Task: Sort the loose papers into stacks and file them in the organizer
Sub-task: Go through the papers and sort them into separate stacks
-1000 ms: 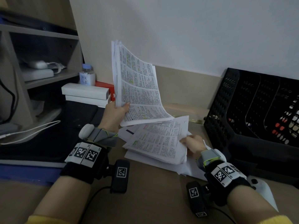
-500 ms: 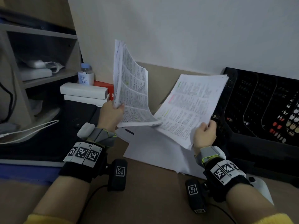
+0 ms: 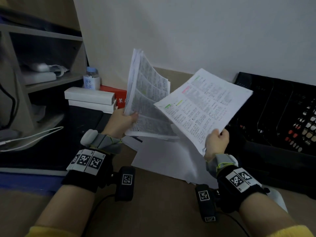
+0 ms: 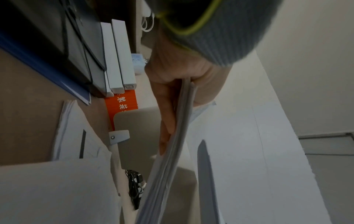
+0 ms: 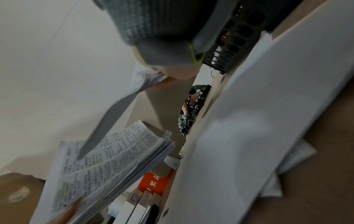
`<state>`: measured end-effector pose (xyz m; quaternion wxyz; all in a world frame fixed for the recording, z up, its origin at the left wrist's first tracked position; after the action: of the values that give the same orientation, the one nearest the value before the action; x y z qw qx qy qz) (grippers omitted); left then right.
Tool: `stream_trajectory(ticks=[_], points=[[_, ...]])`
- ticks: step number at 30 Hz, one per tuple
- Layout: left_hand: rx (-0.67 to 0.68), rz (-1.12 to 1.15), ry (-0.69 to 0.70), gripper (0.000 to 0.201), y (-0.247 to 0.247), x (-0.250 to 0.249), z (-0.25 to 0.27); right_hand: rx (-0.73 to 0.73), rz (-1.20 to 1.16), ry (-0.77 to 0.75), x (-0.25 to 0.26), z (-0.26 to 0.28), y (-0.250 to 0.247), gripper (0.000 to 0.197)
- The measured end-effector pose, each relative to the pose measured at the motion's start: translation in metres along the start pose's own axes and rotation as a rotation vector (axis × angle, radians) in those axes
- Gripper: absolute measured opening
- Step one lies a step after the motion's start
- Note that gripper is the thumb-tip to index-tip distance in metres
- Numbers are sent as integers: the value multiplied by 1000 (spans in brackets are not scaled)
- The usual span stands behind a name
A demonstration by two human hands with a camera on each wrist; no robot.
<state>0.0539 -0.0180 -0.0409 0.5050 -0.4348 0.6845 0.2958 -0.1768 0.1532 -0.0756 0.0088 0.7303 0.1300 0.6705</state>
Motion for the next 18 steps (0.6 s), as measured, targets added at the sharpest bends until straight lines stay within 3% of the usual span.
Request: stream_trajectory(ticks=[3,6,15,18], points=[[119,14,-3,20,7,-6,5,196,56,46,-6,1,6,14],[213,-20,2,23,14,-8,9,298,91,38,-6,11,12,13],[322,37,4,28,21,-16,16,333,243,-63,-8,10,13,13],[340,83,-13,23,21,-18,18,347,263,-33,-6,8,15,18]])
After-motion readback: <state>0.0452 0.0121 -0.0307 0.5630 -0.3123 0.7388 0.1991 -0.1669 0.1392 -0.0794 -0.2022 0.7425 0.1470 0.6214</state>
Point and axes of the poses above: each hand's wrist, its own z-axis away from the middle knuckle, its own y-axis out of the palm, x = y × z, the point moved 2 cm from there along -z, towards the middle knuckle, and after that the axes turned 7 degrees about y, right-handed, at the moved point
